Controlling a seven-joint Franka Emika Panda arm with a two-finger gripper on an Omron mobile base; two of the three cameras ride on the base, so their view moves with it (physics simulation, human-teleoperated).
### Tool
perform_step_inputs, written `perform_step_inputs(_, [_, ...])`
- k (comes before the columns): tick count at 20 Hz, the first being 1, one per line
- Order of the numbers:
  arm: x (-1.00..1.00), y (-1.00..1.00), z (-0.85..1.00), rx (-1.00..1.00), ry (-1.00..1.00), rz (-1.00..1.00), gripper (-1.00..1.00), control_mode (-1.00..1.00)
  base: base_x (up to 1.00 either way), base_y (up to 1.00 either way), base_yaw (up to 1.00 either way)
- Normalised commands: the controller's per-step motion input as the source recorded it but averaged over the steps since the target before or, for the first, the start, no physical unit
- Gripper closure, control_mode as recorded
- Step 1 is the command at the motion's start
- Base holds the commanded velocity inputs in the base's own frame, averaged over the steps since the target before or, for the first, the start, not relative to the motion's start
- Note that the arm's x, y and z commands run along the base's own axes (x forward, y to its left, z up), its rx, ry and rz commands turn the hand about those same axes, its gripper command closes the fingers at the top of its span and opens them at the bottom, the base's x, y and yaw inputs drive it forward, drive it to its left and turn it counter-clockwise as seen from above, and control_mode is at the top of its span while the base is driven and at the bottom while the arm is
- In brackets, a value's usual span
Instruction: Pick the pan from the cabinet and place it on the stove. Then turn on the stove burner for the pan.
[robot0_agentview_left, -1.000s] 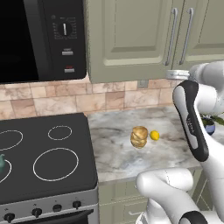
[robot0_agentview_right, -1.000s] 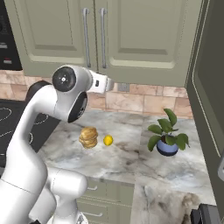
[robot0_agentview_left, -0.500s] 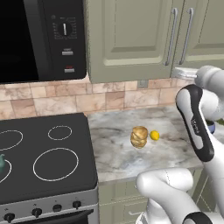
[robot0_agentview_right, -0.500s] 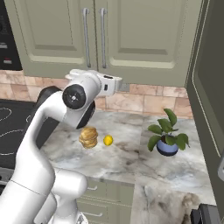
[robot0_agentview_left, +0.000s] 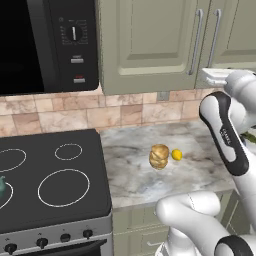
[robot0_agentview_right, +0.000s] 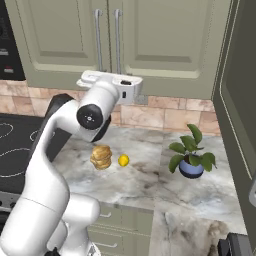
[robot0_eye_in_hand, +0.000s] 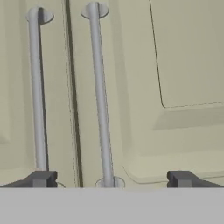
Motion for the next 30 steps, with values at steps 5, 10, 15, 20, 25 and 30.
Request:
perform_step_inputs(5, [0.18, -0.05, 0.0, -0.09, -0.19, 0.0, -1.0, -1.0, 0.0, 0.0, 0.0])
perform_step_inputs(10, [0.32, 0.0, 0.0, -0.07, -0.09, 0.0, -1.0, -1.0, 0.0, 0.0, 0.0])
perform_step_inputs(15, [0.32, 0.0, 0.0, -0.01, -0.01, 0.0, -1.0, -1.0, 0.0, 0.0, 0.0])
perform_step_inputs(20, [0.28, 0.0, 0.06, 0.0, 0.0, 0.0, -1.0, -1.0, 0.0, 0.0, 0.0])
perform_step_inputs(25, [0.26, 0.0, 0.14, -0.01, 0.0, 0.0, 1.0, -1.0, 0.0, 0.0, 0.0])
perform_step_inputs(30, [0.08, 0.1, 0.02, -0.02, 0.0, 0.0, 1.0, -1.0, 0.0, 0.0, 0.0])
